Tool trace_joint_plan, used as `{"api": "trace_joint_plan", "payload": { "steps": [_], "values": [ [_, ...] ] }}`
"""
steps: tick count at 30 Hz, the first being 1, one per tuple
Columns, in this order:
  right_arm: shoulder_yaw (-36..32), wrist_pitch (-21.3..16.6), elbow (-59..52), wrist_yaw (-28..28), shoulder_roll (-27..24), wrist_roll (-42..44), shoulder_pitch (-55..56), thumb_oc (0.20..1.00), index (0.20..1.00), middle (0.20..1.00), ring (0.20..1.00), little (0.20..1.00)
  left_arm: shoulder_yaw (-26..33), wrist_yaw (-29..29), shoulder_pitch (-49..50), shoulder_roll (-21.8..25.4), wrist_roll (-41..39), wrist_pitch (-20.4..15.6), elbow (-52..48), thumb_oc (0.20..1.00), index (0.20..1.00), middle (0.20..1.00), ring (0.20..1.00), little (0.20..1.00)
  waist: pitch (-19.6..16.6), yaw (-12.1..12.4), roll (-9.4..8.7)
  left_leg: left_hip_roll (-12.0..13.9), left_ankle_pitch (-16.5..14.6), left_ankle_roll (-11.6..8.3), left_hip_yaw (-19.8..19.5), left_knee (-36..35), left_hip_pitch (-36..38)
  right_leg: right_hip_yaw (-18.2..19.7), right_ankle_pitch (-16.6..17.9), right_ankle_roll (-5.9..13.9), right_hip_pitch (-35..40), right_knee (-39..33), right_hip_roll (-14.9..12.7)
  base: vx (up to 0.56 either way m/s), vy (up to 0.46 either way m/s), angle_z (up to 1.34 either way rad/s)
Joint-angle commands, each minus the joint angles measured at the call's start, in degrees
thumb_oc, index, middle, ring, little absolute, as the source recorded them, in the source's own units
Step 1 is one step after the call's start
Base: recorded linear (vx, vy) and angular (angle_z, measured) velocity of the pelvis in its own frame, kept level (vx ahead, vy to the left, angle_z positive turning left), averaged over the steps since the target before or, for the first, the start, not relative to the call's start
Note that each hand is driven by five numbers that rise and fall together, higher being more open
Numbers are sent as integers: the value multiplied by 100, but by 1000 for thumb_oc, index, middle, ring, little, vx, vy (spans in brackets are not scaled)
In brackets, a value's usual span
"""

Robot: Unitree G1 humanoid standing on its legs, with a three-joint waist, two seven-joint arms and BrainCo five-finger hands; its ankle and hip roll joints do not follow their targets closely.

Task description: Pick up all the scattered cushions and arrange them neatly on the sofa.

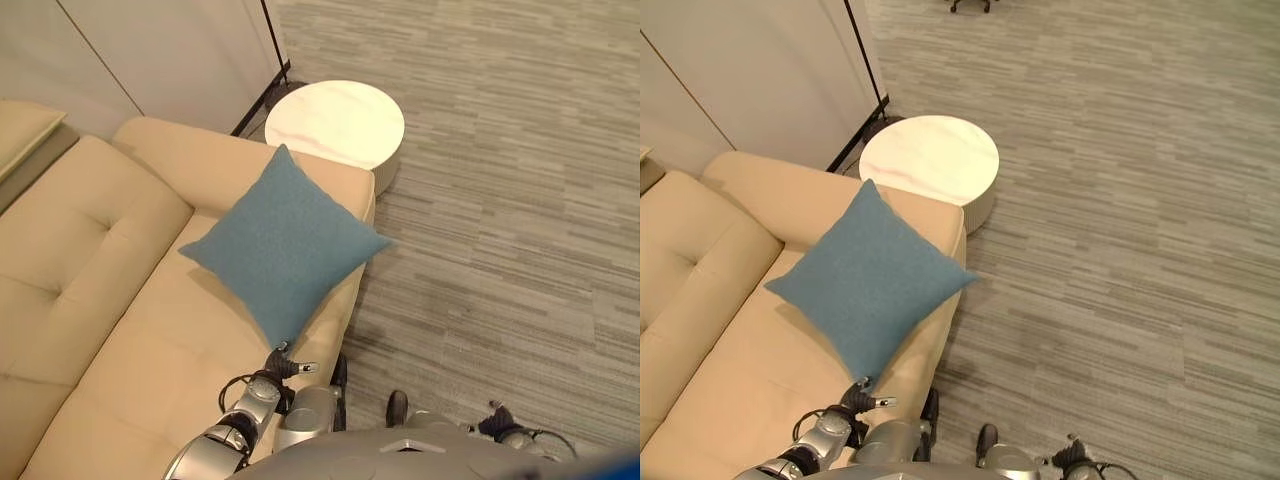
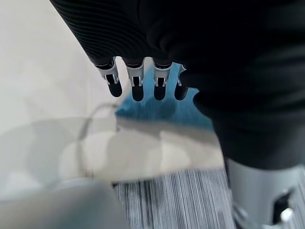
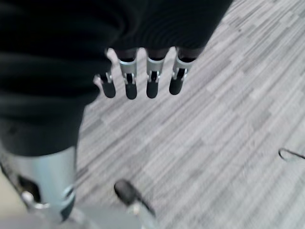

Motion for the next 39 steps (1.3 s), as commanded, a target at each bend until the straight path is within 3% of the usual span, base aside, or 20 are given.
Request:
{"api": "trace_joint_plan", "payload": {
  "steps": [1, 2, 3, 4, 6, 9, 11, 13, 16, 17, 19, 20, 21, 22, 23, 24, 25, 27, 29, 39],
  "values": [
    [155, 1, -143, 135, -203, -195, -162, 1000, 1000, 1000, 1000, 1000, -160, -52, 214, -189, 85, 15, 172, 1000, 1000, 1000, 1000, 1000, 61, 226, 48, -115, -664, 211, -229, 582, -33, -78, -131, 558, -663, 1533, -183, 23, 113, -1],
    [184, 11, -199, 190, -223, -257, -238, 1000, 1000, 1000, 1000, 1000, -142, -35, 158, -126, 65, 1, 138, 1000, 1000, 1000, 1000, 1000, 179, 129, 133, -106, -664, 317, -371, 535, 51, 47, 95, 819, -1242, 2477, -284, 16, 104, 1],
    [218, 3, -234, 183, -230, -266, -300, 1000, 1000, 1000, 1000, 1000, -167, -5, 132, -106, 47, -10, 129, 1000, 1000, 1000, 1000, 1000, 209, 80, 169, -115, -664, 345, -455, 502, 109, 196, 133, 793, -1448, 2683, -284, 46, 63, 11],
    [235, -7, -256, 185, -226, -261, -326, 1000, 1000, 1000, 1000, 1000, -186, 4, 121, -102, 34, -19, 101, 1000, 1000, 1000, 1000, 1000, 211, 48, 186, -138, -668, 358, -532, 461, 159, 344, 90, 739, -1544, 2649, -246, 156, -34, 71],
    [279, -34, -303, 159, -222, -175, -393, 1000, 1000, 1000, 1000, 1000, -297, 61, 18, -95, 5, -76, 10, 1000, 1000, 1000, 1000, 1000, 203, -85, 179, -244, -708, 352, -810, 421, 227, 1034, 57, 599, -1660, 1832, -78, 207, -104, 112],
    [264, -19, -312, 169, -237, -46, -431, 1000, 1000, 1000, 1000, 1000, -352, 76, -138, -101, -78, -105, -31, 1000, 1000, 1000, 1000, 1000, 218, -273, 146, -395, -797, 314, -1364, 467, 331, 2185, 329, 651, -1918, 1314, 176, 200, -148, 133],
    [300, -19, -267, 193, -218, -81, -391, 1000, 1000, 1000, 1000, 1000, -307, 70, -162, -160, -135, -114, 74, 1000, 1000, 1000, 1000, 1000, 164, -291, 62, -459, -948, 255, -1617, 574, 402, 1978, 487, 613, -1656, 922, -30, 222, -258, 170],
    [303, -65, -256, 211, -219, -57, -443, 1000, 1000, 1000, 1000, 1000, -263, 37, -90, -232, -247, -136, 90, 1000, 1000, 1000, 1000, 1000, -2, -199, 29, -312, -971, 86, -1718, 657, 330, 1638, 431, 506, -1295, 574, -64, 180, -306, 106],
    [288, -89, -290, 202, -289, -19, -498, 1000, 1000, 1000, 1000, 1000, -327, 38, -86, -265, -225, -94, 86, 1000, 1000, 1000, 1000, 1000, 53, -189, -23, -125, -937, -28, -1449, 855, 76, 1252, 321, 444, -1067, 421, -145, -8, -211, 119],
    [257, -104, -298, 209, -317, 20, -473, 1000, 1000, 1000, 1000, 1000, -363, 31, -83, -262, -229, -81, 49, 1000, 1000, 1000, 1000, 1000, 89, -228, -49, -10, -941, -36, -1068, 999, -64, 962, 262, 408, -919, 314, -192, -55, -205, 114],
    [71, -88, -288, 213, -311, 221, -352, 1000, 1000, 1000, 1000, 1000, -481, 5, -146, -220, -133, -66, -82, 1000, 1000, 1000, 1000, 1000, 64, -475, -70, 384, -918, 38, 624, 1090, -201, 216, 116, 369, -686, 221, -317, -37, -166, 202],
    [54, -81, -289, 223, -285, 251, -343, 1000, 1000, 1000, 1000, 1000, -480, -12, -169, -207, -125, -62, -102, 1000, 1000, 1000, 1000, 1000, 42, -532, -72, 461, -954, 35, 978, 1176, -230, 60, 95, 362, -667, 228, -346, 45, -31, 325],
    [63, -81, -303, 222, -218, 259, -343, 1000, 1000, 1000, 1000, 1000, -451, -42, -144, -175, -127, -66, -103, 1000, 1000, 1000, 1000, 1000, 32, -550, -45, 409, -1017, 56, 1079, 1115, -160, -158, 66, 361, -567, 282, -342, 130, 60, 261],
    [59, -88, -293, 222, -168, 239, -343, 1000, 1000, 1000, 1000, 1000, -414, -56, -108, -167, -139, -71, -58, 1000, 1000, 1000, 1000, 1000, -17, -515, -54, 273, -1006, 79, 827, 899, -40, -203, 50, 400, -519, 341, -350, 173, 105, 106],
    [41, -85, -298, 229, -145, 216, -321, 1000, 1000, 1000, 1000, 1000, -368, -59, -70, -170, -146, -66, -23, 1000, 1000, 1000, 1000, 1000, -70, -510, -70, 241, -979, 123, 821, 777, 10, -229, 35, 432, -557, 458, -382, 172, 234, 5],
    [66, -87, -344, 226, -99, 79, -308, 1000, 1000, 1000, 1000, 1000, -265, -42, -33, -136, -172, -73, -10, 1000, 1000, 1000, 1000, 1000, -20, -460, -20, 163, -1002, 267, 771, 578, 179, -230, -82, 529, -808, 1317, -529, 153, 247, -25],
    [50, -89, -369, 228, -91, 42, -333, 1000, 1000, 1000, 1000, 1000, -200, -2, -35, -63, -192, -108, -12, 1000, 1000, 1000, 1000, 1000, 22, -484, -1, 122, -988, 317, 591, 484, 303, 90, -58, 673, -1144, 1899, -558, 180, 192, -28],
    [66, -86, -356, 184, -112, 12, -354, 1000, 1000, 1000, 1000, 1000, -228, 20, -39, -15, -152, -157, -7, 1000, 1000, 1000, 1000, 1000, -35, -539, -13, 50, -961, 291, 319, 386, 395, 619, 126, 652, -1247, 1358, -483, 151, -37, 37],
    [51, -77, -355, 167, -134, 25, -361, 1000, 1000, 1000, 1000, 1000, -239, 24, -65, 11, -133, -173, 44, 1000, 1000, 1000, 1000, 1000, -47, -565, -69, 2, -970, 265, 189, 392, 438, 731, 224, 686, -1190, 1032, -499, 103, -73, 105],
    [87, -155, -322, 144, -83, 28, -270, 1000, 1000, 1000, 1000, 1000, -175, 20, 77, -51, -136, -160, 54, 1000, 1000, 1000, 1000, 1000, -352, -522, -155, 222, -853, -4, 126, 16, 870, 488, 213, 552, -333, 147, -264, 96, -134, 14]
  ]
}}
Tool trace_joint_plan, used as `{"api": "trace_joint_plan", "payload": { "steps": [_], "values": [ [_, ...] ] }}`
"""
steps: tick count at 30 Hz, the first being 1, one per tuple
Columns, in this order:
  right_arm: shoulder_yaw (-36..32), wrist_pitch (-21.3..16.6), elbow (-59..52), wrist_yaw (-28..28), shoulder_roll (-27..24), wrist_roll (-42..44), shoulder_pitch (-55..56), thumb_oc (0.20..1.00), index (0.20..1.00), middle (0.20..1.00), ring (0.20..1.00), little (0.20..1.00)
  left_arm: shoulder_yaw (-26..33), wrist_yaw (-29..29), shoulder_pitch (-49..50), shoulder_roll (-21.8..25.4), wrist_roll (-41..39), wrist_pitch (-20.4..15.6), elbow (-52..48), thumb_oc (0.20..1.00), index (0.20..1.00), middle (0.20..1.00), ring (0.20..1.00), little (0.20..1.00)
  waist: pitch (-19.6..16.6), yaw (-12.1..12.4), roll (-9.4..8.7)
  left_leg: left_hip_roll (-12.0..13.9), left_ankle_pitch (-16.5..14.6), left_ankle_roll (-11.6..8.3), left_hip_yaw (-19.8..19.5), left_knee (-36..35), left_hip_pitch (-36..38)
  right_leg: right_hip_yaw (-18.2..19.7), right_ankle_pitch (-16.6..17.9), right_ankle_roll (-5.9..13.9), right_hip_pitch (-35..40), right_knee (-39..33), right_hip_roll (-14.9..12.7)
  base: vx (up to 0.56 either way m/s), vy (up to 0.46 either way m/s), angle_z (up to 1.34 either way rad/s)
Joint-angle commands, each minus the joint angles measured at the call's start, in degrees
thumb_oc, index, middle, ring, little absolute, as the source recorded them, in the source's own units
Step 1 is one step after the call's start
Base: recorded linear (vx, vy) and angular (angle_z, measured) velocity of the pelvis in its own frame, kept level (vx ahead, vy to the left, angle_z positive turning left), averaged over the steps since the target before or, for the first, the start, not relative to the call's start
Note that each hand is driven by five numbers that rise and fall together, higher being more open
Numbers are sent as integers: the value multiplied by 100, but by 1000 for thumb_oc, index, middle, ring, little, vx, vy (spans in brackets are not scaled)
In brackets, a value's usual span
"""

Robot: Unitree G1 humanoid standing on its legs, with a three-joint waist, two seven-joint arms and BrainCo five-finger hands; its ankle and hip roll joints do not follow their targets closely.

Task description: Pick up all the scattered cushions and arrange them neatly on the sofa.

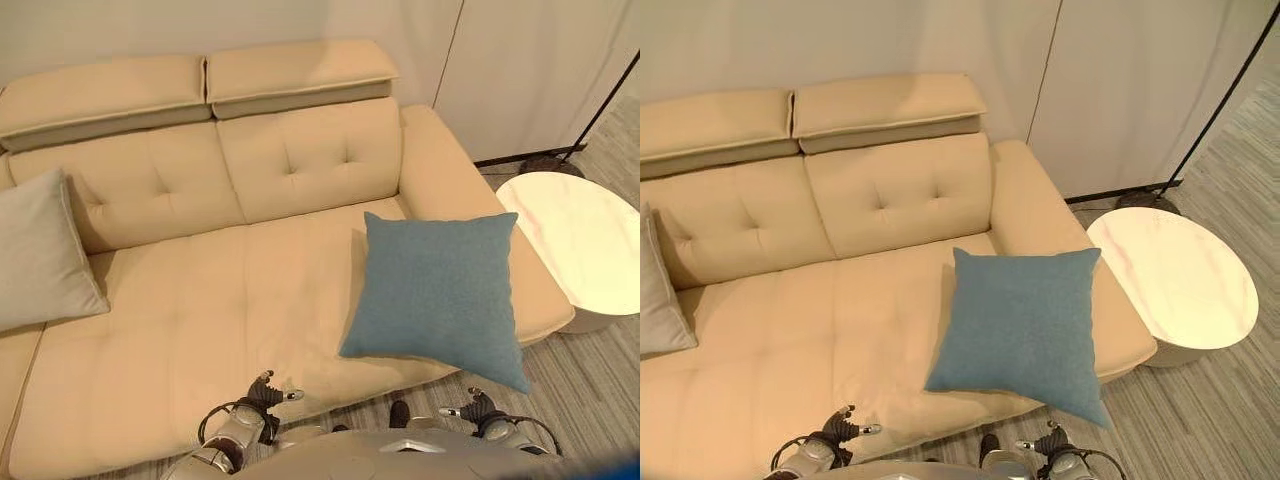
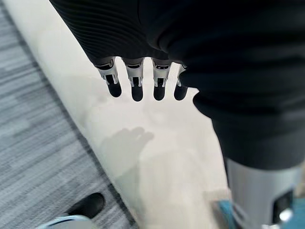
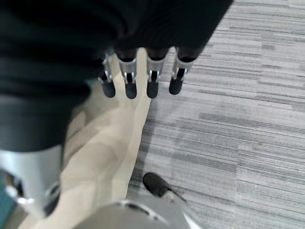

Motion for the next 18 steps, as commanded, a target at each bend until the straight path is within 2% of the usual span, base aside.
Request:
{"api": "trace_joint_plan", "payload": {
  "steps": [1, 6, 13, 14, 15, 16, 18],
  "values": [
    [105, -113, 12, -92, -123, -20, -119, 1000, 1000, 1000, 1000, 1000, 36, 22, -234, -98, 82, -129, -27, 1000, 1000, 1000, 1000, 1000, 119, -80, -45, 427, -130, -362, -253, -176, -366, 15, -357, 499, 21, 239, -207, 66, -129, -11],
    [106, -71, 92, -144, -119, -10, -47, 1000, 1000, 1000, 1000, 1000, -58, 19, -235, -164, 72, -101, -75, 1000, 1000, 1000, 1000, 1000, 142, -151, 29, 487, -117, -404, -165, -239, -280, 66, -329, 467, 87, 65, -144, 37, -67, -4],
    [53, -77, 152, -427, -197, -107, -19, 1000, 1000, 1000, 1000, 1000, -91, 201, -268, -179, 23, -158, -151, 1000, 1000, 1000, 1000, 1000, 144, -206, 69, 533, -94, -437, 19, -363, -204, 138, -320, 528, 37, 53, -123, 28, -29, -24],
    [-676, -35, 449, 386, -1646, 239, -163, 1000, 1000, 1000, 1000, 1000, 143, 16, -343, 119, -10, -217, -118, 1000, 1000, 1000, 1000, 1000, 120, -219, 14, 559, -83, -475, 51, -392, -178, 120, -329, 554, 60, 53, -114, 24, -55, -5],
    [-680, -34, 446, 392, -1655, 239, -164, 1000, 1000, 1000, 1000, 1000, 143, 16, -348, 112, -10, -216, -117, 1000, 1000, 1000, 1000, 1000, 114, -218, 20, 558, -76, -475, 52, -392, -192, 121, -322, 553, 47, 53, -114, 8, -61, -8],
    [-546, -74, 349, 120, -1418, 169, 46, 1000, 1000, 1000, 1000, 1000, 205, 39, -380, 202, -143, -282, -224, 1000, 1000, 1000, 1000, 1000, 120, -251, -4, 562, -77, -481, 54, -392, -212, 131, -303, 561, 29, 53, -121, -39, -56, -7],
    [-728, -217, 244, 136, -2248, 123, 45, 1000, 1000, 1000, 1000, 1000, 265, -103, -532, 642, -50, -282, -510, 1000, 1000, 1000, 1000, 1000, 180, -273, -24, 575, -34, -519, 79, -392, -277, 118, -246, 589, -38, 53, -139, -58, -58, -4]
  ]
}}
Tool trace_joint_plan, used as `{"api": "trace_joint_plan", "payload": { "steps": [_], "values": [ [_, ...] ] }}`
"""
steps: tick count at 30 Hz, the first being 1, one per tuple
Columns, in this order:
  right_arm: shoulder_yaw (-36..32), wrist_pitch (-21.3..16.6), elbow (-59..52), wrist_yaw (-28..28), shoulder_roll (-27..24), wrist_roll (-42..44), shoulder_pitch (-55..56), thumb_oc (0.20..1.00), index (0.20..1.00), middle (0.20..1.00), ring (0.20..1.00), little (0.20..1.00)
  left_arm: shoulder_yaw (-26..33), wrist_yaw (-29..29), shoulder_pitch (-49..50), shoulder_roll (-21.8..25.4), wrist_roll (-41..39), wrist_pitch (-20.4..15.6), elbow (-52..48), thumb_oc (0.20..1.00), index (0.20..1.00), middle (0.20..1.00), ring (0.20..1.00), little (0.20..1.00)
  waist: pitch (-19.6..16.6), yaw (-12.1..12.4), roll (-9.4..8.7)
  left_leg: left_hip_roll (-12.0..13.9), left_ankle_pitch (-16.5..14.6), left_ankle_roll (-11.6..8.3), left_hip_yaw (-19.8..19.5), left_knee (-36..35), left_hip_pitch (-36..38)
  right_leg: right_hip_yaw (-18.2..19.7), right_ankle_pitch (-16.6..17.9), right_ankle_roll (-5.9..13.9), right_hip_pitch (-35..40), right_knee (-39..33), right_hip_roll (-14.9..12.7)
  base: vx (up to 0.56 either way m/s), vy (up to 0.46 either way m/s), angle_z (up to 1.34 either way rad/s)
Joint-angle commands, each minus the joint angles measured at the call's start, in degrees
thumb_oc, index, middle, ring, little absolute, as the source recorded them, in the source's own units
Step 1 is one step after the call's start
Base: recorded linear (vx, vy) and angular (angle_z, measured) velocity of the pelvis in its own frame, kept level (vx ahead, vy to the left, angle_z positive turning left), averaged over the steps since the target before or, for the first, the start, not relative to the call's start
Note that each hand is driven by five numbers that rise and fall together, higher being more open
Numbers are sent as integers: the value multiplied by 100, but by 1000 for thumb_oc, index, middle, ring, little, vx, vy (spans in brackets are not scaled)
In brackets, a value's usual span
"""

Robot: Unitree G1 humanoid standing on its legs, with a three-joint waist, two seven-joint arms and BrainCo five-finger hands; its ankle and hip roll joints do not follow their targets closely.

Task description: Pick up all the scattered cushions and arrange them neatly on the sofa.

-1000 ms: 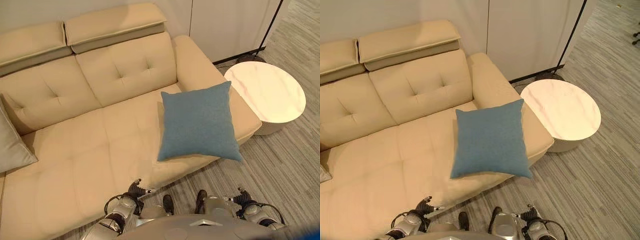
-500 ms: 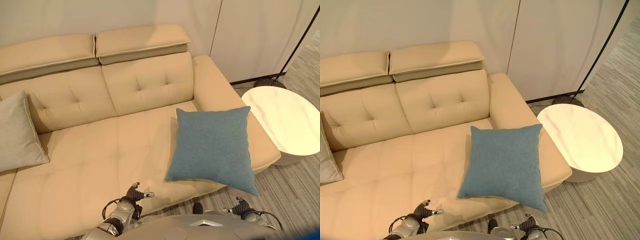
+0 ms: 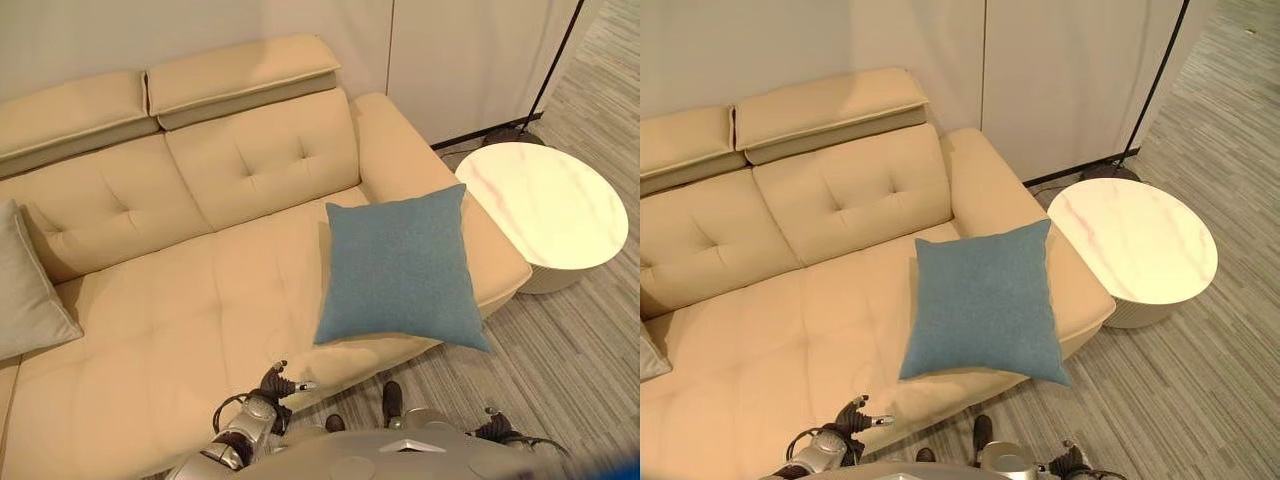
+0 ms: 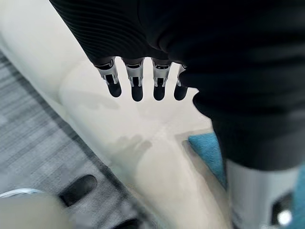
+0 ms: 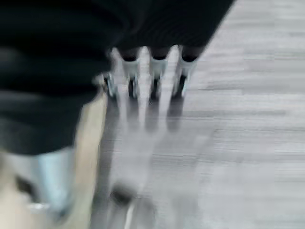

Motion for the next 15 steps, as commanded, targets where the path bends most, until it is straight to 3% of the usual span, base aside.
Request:
{"api": "trace_joint_plan", "payload": {
  "steps": [1, 2, 3, 4, 6, 7, 15],
  "values": [
    [-69, -177, 166, 126, -1073, 13, -227, 1000, 1000, 1000, 1000, 1000, 215, -190, -408, 760, 15, -234, -217, 1000, 1000, 1000, 1000, 1000, 35, -10, -262, 150, 57, -351, -229, -246, -106, 46, -456, 760, 403, 31, -526, -31, -16, -11],
    [-69, -177, 165, 129, -1078, 14, -228, 1000, 1000, 1000, 1000, 1000, 216, -191, -409, 758, 15, -232, -219, 1000, 1000, 1000, 1000, 1000, 37, -11, -259, 151, 56, -351, -230, -246, -106, 45, -456, 761, 404, 31, -526, -11, -8, -16],
    [-180, -182, 330, 218, -1524, -47, -322, 1000, 1000, 1000, 1000, 1000, 294, -253, -496, 996, 27, -272, -347, 1000, 1000, 1000, 1000, 1000, 38, 13, -234, 145, 63, -372, -245, -246, -122, 4, -460, 776, 405, 31, -539, 1, -3, -11],
    [-179, -183, 331, 219, -1525, -47, -324, 1000, 1000, 1000, 1000, 1000, 295, -254, -496, 996, 27, -271, -348, 1000, 1000, 1000, 1000, 1000, 40, 11, -233, 145, 63, -372, -246, -246, -122, 3, -460, 776, 406, 31, -539, 15, -8, 4],
    [-288, -155, 405, 333, -2147, -196, -628, 1000, 1000, 1000, 1000, 1000, 552, -256, -557, 1302, -161, -332, -618, 1000, 1000, 1000, 1000, 1000, 16, 50, -210, 140, 60, -395, -298, -246, -96, -39, -487, 774, 456, 31, -540, 41, -13, 8],
    [-269, -155, 372, 339, -2223, -237, -687, 1000, 1000, 1000, 1000, 1000, 625, -238, -523, 1343, -243, -336, -730, 1000, 1000, 1000, 1000, 1000, 11, 69, -214, 135, 60, -398, -320, -246, -85, -48, -496, 769, 477, 31, -533, 42, -17, 8],
    [-203, -164, -111, 309, -1832, -77, -733, 1000, 1000, 1000, 1000, 1000, 700, -197, -406, 1333, -328, -312, -1218, 1000, 1000, 1000, 1000, 1000, 43, 118, -228, 146, 68, -382, -384, -246, -122, -87, -517, 746, 447, 31, -516, 11, -12, 6]
  ]
}}
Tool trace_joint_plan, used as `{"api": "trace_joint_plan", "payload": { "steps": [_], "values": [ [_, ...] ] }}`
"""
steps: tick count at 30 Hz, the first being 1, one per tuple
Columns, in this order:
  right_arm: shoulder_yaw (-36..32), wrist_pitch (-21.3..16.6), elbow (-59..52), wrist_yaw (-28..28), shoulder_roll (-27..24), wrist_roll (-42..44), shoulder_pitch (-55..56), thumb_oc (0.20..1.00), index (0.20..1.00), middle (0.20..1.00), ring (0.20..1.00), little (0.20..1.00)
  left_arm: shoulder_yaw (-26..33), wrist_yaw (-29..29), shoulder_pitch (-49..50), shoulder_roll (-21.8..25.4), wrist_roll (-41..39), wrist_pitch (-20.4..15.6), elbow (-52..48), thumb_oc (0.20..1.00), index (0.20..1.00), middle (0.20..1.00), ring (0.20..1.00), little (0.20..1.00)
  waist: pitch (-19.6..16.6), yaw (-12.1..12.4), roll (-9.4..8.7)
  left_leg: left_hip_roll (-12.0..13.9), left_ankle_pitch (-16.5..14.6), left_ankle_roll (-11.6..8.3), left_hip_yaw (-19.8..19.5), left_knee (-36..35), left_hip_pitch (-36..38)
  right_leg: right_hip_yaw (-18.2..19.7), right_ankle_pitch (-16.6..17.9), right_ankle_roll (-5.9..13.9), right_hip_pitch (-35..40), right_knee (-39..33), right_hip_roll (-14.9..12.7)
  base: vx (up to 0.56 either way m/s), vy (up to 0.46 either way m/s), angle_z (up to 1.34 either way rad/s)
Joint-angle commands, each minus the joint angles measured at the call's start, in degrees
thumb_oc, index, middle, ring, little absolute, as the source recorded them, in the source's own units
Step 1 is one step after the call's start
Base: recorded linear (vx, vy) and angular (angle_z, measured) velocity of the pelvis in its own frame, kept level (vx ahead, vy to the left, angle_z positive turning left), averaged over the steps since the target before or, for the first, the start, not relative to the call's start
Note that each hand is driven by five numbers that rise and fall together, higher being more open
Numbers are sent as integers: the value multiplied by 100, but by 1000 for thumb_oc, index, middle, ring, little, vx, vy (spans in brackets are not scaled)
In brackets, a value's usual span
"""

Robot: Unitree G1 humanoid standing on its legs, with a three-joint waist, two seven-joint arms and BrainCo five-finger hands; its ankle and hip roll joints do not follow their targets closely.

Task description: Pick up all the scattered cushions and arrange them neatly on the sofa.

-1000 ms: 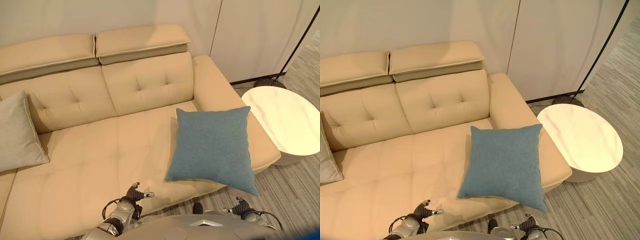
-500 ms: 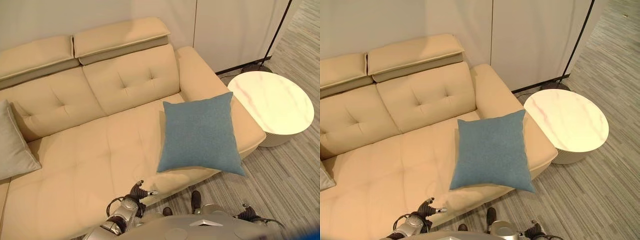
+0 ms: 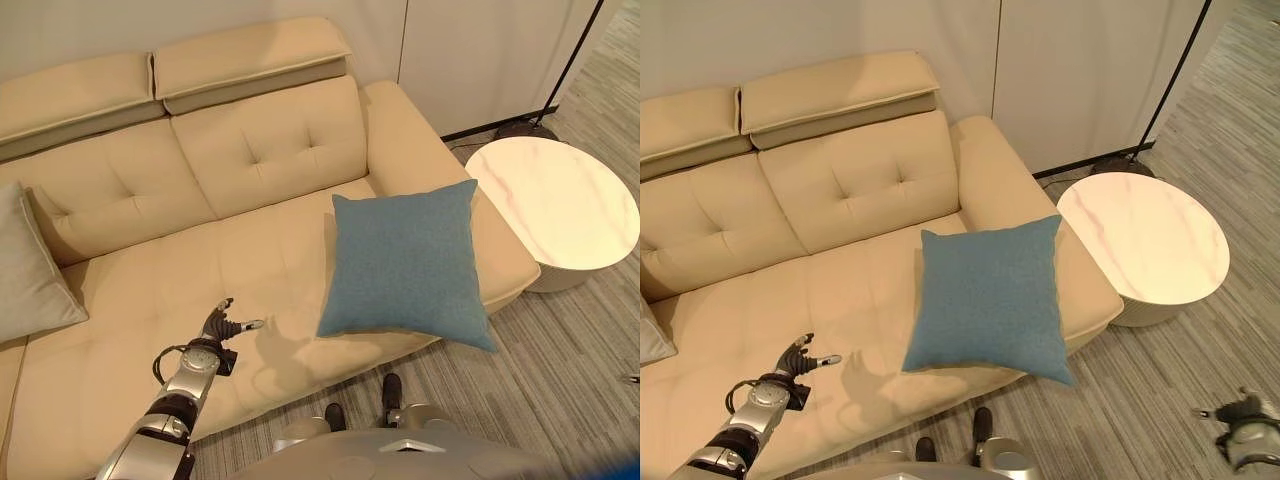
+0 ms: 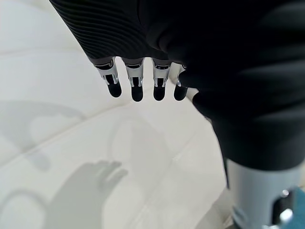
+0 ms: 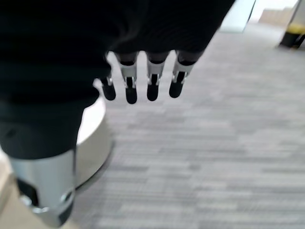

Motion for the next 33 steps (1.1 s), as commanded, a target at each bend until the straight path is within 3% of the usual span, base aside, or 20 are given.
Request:
{"api": "trace_joint_plan", "payload": {
  "steps": [1, 13, 17, 21, 26, 33],
  "values": [
    [287, -52, -324, -207, -19, 178, 72, 1000, 1000, 1000, 1000, 1000, 97, 87, -203, 56, -132, -158, -270, 1000, 1000, 1000, 1000, 1000, -123, -84, -262, 144, -32, -389, -304, -108, -123, -10, -556, 732, 432, 58, -521, 0, 0, 0],
    [-110, -296, -2944, -1009, 734, 1010, -291, 1000, 1000, 1000, 1000, 1000, 206, 812, -533, -265, -454, -203, -1508, 1000, 1000, 1000, 1000, 1000, 184, -197, -148, 117, 78, -363, -408, -108, -719, -56, -443, 711, -155, 58, -560, -31, 0, 3],
    [-93, -372, -3174, -1199, 982, 1363, -553, 1000, 1000, 1000, 1000, 1000, 94, 1013, -847, -319, -503, -216, -1566, 1000, 1000, 1000, 1000, 1000, 321, -225, -150, 110, 171, -368, -451, -108, -1063, -54, -344, 668, -512, 72, -562, -88, 0, 10],
    [-28, -522, -3386, -1427, 1318, 1843, -926, 1000, 1000, 1000, 1000, 1000, -47, 1321, -1405, -330, -641, -272, -1446, 1000, 1000, 1000, 1000, 1000, 574, -251, -192, 129, 313, -340, -516, 21, -1698, -25, -387, 566, -1304, 615, -596, -113, 20, 4],
    [130, -680, -3447, -1579, 1616, 2126, -1305, 1000, 1000, 1000, 1000, 1000, -159, 1548, -1992, -314, -846, -349, -1207, 1000, 1000, 1000, 1000, 1000, 761, -243, -268, 132, 258, -324, -592, 572, -2471, -63, -505, 478, -2030, 1167, -715, -79, 9, 3],
    [274, -942, -3660, -1775, 1957, 2417, -1795, 1000, 1000, 1000, 1000, 1000, -303, 1645, -2482, -354, -1098, -435, -1001, 1000, 1000, 1000, 1000, 1000, 879, -235, -390, 82, 207, -344, -639, 786, -2921, 2, -412, 494, -2327, 1102, -778, 9, 17, 4]
  ]
}}
